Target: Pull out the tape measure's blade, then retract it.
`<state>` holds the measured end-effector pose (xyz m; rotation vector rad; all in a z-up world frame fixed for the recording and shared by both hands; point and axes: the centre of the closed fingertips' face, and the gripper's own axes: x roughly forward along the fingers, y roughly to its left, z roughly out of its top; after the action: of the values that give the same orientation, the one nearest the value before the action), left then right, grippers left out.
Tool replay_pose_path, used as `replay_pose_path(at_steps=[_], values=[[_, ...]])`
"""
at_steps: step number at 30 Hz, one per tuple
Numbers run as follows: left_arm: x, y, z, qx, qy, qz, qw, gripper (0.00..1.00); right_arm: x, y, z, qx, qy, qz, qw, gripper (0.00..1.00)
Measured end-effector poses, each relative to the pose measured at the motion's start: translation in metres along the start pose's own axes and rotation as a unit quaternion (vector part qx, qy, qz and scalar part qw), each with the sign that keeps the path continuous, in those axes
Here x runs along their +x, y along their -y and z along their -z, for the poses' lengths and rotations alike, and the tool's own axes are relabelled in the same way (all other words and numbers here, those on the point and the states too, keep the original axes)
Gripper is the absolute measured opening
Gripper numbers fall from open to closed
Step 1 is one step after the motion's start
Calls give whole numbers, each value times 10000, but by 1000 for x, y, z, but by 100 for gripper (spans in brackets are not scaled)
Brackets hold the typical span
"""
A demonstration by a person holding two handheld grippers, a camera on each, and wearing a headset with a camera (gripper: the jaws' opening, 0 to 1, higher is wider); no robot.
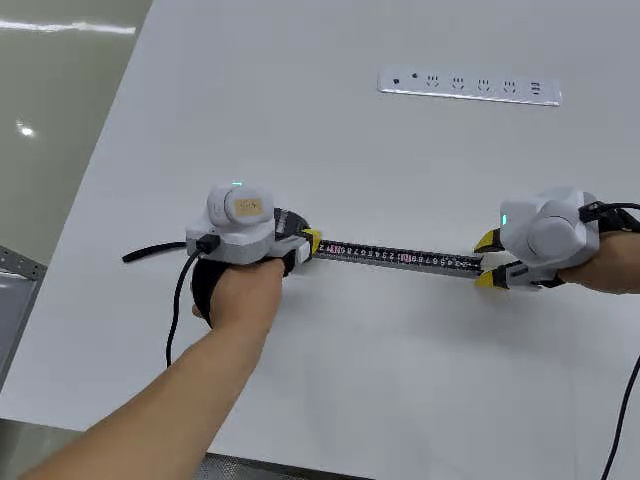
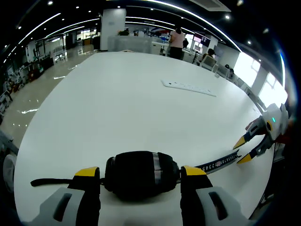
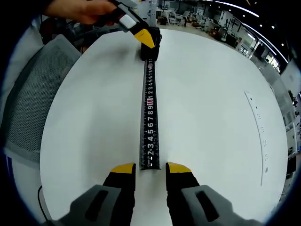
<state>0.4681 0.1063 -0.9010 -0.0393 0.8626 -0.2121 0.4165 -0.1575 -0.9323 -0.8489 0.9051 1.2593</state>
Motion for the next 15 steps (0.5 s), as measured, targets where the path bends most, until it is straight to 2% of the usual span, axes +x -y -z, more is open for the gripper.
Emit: replay_pose_path(at_steps=[15], values=[[-2, 3, 1, -43, 37, 55, 10000, 62, 3, 1, 2, 115, -3, -5, 9999, 17]])
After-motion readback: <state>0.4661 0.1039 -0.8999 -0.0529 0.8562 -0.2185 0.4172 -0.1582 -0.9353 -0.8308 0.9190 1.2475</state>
